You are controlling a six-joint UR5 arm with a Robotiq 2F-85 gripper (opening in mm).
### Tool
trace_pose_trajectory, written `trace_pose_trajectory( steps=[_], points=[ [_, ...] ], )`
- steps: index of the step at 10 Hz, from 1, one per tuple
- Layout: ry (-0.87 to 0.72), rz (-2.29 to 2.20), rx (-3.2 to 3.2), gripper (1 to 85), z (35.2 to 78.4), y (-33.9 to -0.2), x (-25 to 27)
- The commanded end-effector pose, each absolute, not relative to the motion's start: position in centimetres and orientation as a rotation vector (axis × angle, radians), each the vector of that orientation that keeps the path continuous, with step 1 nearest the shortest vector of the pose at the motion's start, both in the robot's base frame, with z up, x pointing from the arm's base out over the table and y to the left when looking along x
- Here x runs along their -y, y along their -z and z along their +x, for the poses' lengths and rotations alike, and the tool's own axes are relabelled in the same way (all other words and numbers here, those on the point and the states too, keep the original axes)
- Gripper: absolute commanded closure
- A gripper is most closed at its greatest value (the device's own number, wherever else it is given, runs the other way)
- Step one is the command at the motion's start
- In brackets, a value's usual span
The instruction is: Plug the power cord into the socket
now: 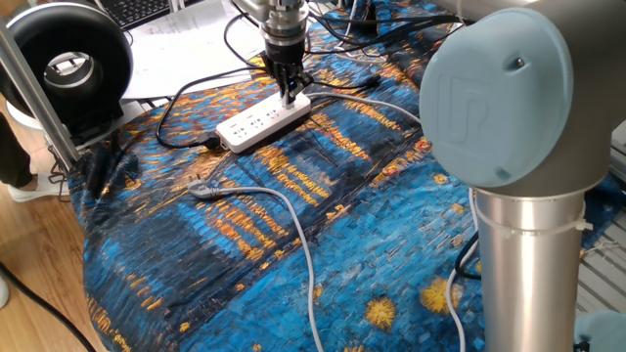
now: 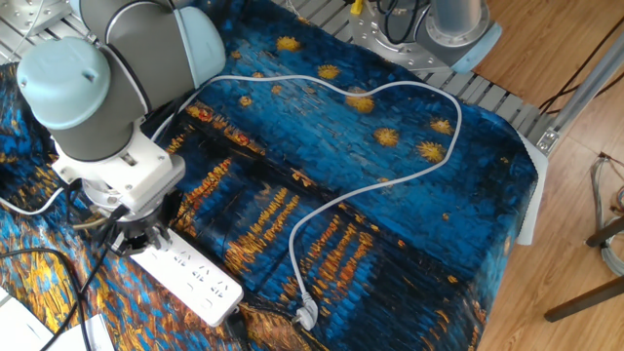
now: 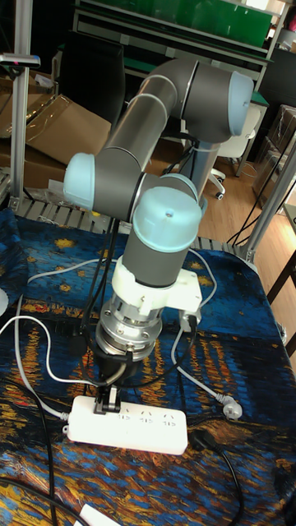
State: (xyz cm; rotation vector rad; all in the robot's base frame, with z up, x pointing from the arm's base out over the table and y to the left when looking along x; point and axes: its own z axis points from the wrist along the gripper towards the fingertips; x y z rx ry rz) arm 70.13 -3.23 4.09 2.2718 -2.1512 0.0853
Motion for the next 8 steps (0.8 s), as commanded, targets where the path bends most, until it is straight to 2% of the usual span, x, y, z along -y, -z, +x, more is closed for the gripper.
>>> trace_pose_trajectory(
  steps=[1, 5, 6, 7, 8],
  points=[
    [-0.106, 2.265, 2.159, 84.3, 70.6, -3.9, 3.6],
    [-0.096, 2.238, 2.170, 83.3, 70.0, -4.0, 2.2],
    [-0.082, 2.241, 2.167, 78.0, 69.9, -3.9, 2.1],
    [-0.080, 2.247, 2.163, 79.0, 69.8, -3.7, 2.3],
    [-0.072, 2.259, 2.158, 84.3, 69.9, -3.2, 2.3]
  ],
)
